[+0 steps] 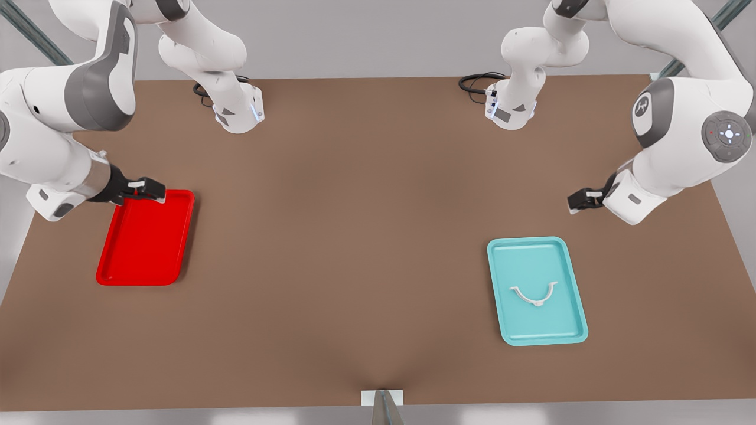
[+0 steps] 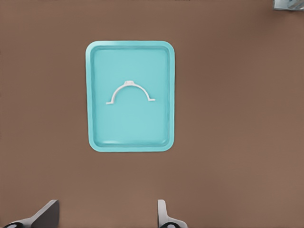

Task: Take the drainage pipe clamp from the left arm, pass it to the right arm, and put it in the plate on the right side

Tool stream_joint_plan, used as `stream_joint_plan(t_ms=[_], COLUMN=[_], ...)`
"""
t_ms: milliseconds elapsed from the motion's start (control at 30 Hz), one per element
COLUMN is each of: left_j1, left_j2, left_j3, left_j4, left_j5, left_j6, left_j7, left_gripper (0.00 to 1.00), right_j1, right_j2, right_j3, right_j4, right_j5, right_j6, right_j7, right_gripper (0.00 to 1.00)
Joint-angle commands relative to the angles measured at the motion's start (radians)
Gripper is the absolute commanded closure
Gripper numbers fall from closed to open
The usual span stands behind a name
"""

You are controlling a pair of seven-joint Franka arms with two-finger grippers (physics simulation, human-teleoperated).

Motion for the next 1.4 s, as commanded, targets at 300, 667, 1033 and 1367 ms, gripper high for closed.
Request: stream_joint_plan(t_ms=[300,667,1033,1367], left_j1=[0.134,0.150,0.149,0.155], left_j2=[0.275,0.441,0.511,0.511], left_j3=[0.003,-0.025,-0.023,-0.023], left_j4=[-0.310,-0.415,-0.406,-0.416], left_j5=[-0.132,-0.140,-0.142,-0.142], left_j6=[0.880,1.166,1.167,1.158], left_j7=[1.112,1.293,1.288,1.285], left_gripper=[0.00,0.00,0.16,0.42], right_j1=[-0.001,-0.001,-0.002,-0.004], right_j2=[-0.070,-0.098,-0.098,-0.095], right_j3=[0.014,0.011,0.009,0.002], right_j4=[-0.096,-0.139,-0.136,-0.136], right_j5=[-0.028,-0.036,-0.036,-0.034], right_j6=[0.067,0.084,0.082,0.079], right_j7=[-0.011,-0.010,-0.013,-0.017], right_gripper=[0.00,0.00,0.00,0.00])
